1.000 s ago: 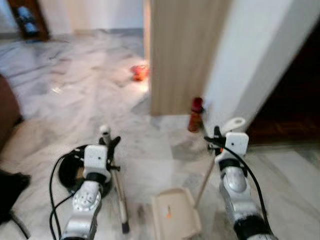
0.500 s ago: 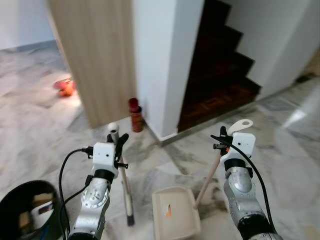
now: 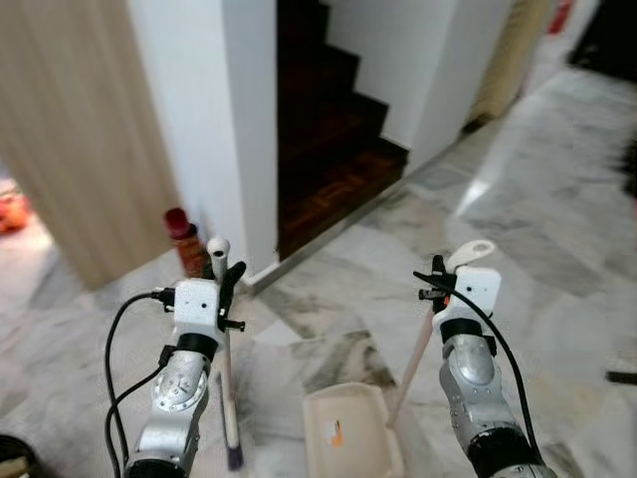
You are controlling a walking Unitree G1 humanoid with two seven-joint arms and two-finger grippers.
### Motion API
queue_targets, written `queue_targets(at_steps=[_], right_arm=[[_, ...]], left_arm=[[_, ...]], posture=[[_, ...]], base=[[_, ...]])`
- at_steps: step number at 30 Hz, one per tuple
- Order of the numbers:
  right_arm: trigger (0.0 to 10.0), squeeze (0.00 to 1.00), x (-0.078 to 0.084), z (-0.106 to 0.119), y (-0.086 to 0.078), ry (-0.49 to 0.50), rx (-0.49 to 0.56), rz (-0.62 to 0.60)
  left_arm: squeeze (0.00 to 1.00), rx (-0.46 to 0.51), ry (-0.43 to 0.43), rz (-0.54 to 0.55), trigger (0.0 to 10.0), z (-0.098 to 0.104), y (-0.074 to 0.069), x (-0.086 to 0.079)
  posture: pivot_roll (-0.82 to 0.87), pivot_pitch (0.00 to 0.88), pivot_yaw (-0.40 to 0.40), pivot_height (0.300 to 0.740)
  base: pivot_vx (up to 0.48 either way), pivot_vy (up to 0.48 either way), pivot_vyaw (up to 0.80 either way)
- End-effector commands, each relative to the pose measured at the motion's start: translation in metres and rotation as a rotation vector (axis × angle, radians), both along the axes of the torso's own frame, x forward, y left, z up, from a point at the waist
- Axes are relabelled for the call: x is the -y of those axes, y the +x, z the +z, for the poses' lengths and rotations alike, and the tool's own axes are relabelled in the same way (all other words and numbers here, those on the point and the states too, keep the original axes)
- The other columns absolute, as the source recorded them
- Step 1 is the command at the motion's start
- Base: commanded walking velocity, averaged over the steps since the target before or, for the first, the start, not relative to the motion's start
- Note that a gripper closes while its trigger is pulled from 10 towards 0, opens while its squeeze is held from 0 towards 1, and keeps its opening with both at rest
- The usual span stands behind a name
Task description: Sweep floor
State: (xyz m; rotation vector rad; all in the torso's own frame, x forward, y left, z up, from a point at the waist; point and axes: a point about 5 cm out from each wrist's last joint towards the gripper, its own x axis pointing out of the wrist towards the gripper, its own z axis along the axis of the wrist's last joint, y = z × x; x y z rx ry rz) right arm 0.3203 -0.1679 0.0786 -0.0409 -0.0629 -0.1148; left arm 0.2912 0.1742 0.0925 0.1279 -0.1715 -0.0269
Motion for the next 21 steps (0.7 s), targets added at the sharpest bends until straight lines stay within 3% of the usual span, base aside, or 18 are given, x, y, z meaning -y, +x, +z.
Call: queue_targets(at_steps=[1,21], right_arm=[[10.0,0.0,-0.0011,0.0063,0.002,0.014,0.033,-0.005],[10.0,0.0,0.0009,0.0096,0.0031,0.006,0.043,-0.006]], left_arm=[[0.0,0.038,0.012,-0.022,10.0,0.0088,0.0033,0.0053],[0.0,0.029,-0.004,-0.012,10.0,0.0073,0.0008,0.0044]], posture=[[0.07,0.018,0.009,0.74],[0.06,0.062,0.001,0.74]], base=[[0.0,0.0,-0.8],[0.0,0.0,-0.8]])
